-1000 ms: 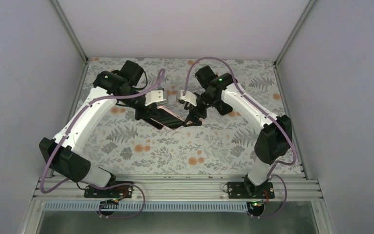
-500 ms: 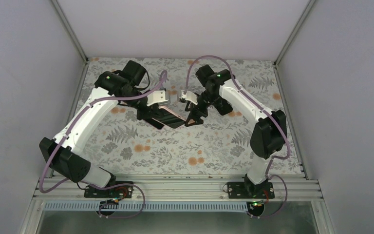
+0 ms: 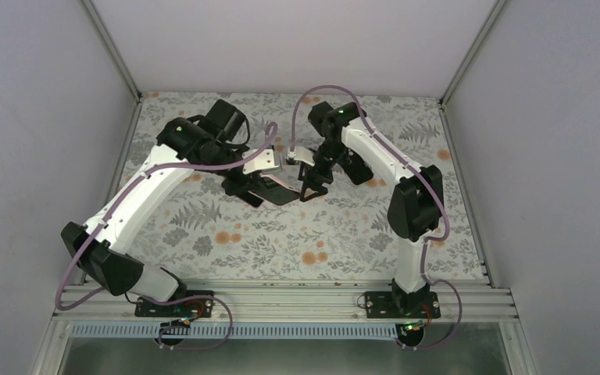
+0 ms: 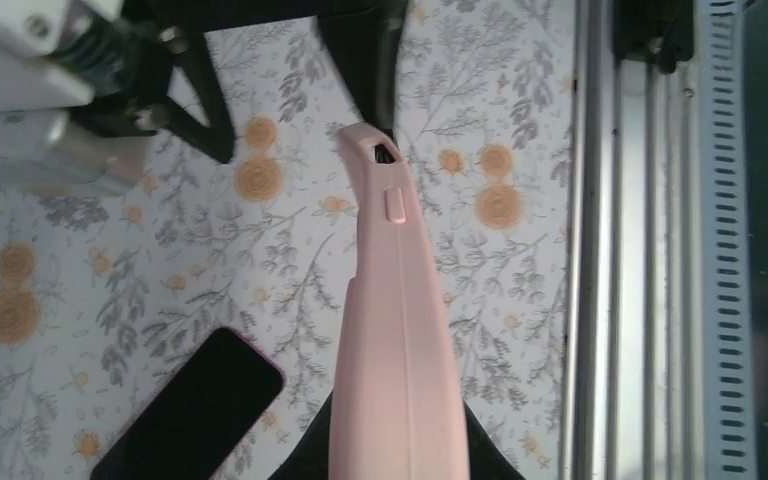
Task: Take the phone out of the phone case
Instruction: Remove the phone case from the phone.
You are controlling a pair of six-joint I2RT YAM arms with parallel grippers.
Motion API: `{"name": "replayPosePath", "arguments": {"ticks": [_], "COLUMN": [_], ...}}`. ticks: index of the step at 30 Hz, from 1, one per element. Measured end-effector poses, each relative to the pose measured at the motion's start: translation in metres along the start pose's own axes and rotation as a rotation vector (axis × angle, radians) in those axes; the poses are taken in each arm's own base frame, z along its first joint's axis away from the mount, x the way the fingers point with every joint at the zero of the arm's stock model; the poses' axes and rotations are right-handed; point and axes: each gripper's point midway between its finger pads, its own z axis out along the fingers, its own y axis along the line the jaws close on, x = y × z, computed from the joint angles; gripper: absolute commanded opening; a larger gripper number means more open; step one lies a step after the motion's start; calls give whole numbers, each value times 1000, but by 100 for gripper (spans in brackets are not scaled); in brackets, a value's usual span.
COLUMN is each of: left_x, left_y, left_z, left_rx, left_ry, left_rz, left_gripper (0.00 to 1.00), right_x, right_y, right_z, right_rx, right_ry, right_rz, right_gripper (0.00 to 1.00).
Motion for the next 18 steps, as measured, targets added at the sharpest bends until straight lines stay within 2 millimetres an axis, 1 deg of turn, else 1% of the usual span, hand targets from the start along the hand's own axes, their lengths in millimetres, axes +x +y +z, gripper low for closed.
{"name": "replayPosePath", "arguments": {"ticks": [2,5,8,11,13,14,15,17,18], "left_x": [-1,-15,-23,-23,-23,-22,-21,-19,-16], "left_y": [-6,-34,-54,-57,-57,-56,-55,-53,-52], "left_z": [-2,-6,-12,-14,-14,-14,-14,-12,-11], "left_rx": [16,112,176,186,183,180,174,165,161], "left_ry": [-8,-74,-117,-126,-123,-121,-116,-105,-94], "left_rz": [3,28,47,46,49,50,54,58,59], "left_gripper": [2,2,2,2,2,2,2,2,2], "right_x": [3,0,-1,-5,-6,-3,-3,6,11], "right_y": [-6,-33,-51,-62,-62,-61,-57,-45,-36], "right_z": [1,2,3,1,0,2,0,1,1], "right_rx": [18,89,125,152,157,154,158,149,141], "right_ry": [23,24,22,10,7,9,7,11,12], "right_rz": [-10,-36,-39,-43,-46,-42,-44,-39,-36], "right_gripper": [85,84,84,84,85,86,86,86,86]}}
